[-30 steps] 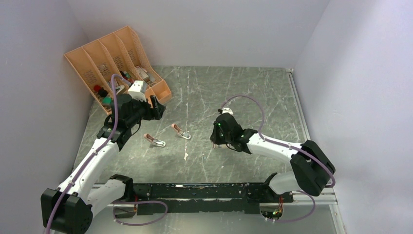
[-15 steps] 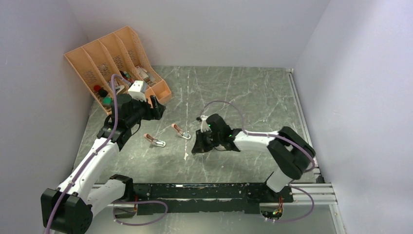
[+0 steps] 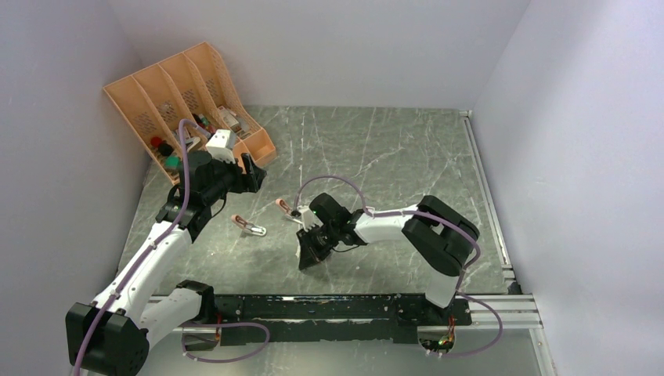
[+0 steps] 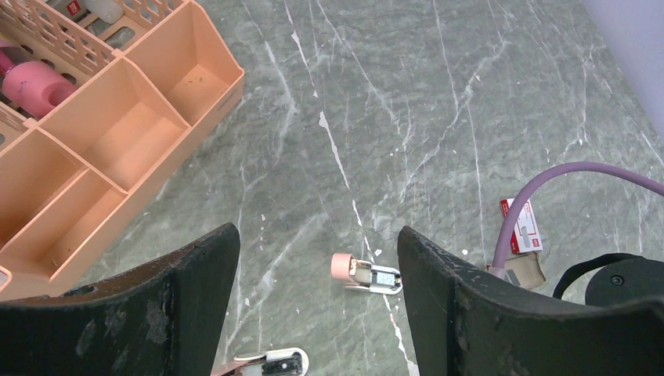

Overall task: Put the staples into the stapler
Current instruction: Place the staple at the center of the board.

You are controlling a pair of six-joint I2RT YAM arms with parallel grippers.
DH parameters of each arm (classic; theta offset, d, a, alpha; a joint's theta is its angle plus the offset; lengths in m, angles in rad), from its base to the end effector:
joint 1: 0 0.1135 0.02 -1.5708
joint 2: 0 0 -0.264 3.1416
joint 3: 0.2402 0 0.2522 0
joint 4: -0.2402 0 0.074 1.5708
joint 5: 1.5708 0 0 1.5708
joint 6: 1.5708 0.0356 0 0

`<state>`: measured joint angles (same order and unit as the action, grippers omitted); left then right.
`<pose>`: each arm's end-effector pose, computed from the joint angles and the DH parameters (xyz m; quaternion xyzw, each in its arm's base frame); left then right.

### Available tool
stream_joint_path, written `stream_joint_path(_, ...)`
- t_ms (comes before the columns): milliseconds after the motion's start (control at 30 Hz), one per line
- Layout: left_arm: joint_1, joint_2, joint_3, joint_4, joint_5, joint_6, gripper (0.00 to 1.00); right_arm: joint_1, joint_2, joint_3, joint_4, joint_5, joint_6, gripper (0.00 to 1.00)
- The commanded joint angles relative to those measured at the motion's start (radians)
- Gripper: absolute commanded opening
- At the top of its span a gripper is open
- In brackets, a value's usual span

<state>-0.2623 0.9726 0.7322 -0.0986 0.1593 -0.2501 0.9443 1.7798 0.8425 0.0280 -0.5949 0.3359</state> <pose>0.2173 -0.0642 0.2953 0.0509 0.8134 -0.2088 0.5406 0.1783 0.2804 0.1282 -0.3617 0.8342 0.4078 0.0835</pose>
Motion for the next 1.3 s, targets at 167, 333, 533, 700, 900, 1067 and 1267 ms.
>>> stream_joint_path(167, 0.012, 0.001, 0.003, 0.007, 0.001, 0.006, 0.78, 0.001, 0.021, 0.011, -0.057, 0.036, -0.053, 0.17)
stream_joint_path(333, 0.012, 0.003, 0.005, 0.007, 0.004, 0.006, 0.78, -0.002, 0.006, 0.005, -0.068, 0.076, -0.060, 0.22)
stream_joint_path(533, 0.012, 0.002, 0.003, 0.007, 0.004, 0.007, 0.78, -0.006, -0.021, 0.002, -0.063, 0.103, -0.057, 0.30)
stream_joint_path(700, 0.012, 0.004, 0.005, 0.008, 0.004, 0.007, 0.78, -0.014, -0.074, -0.011, -0.038, 0.150, -0.043, 0.36)
stream_joint_path(900, 0.012, 0.002, 0.004, 0.007, 0.006, 0.008, 0.78, -0.011, -0.129, -0.031, -0.015, 0.220, -0.037, 0.37)
stream_joint_path(1067, 0.012, 0.001, 0.003, 0.008, 0.008, 0.006, 0.78, 0.033, -0.159, -0.037, -0.037, 0.325, -0.044, 0.37)
stream_joint_path(1267, 0.012, 0.002, 0.004, 0.008, 0.011, 0.006, 0.78, 0.090, -0.164, -0.029, -0.065, 0.421, -0.050, 0.38)
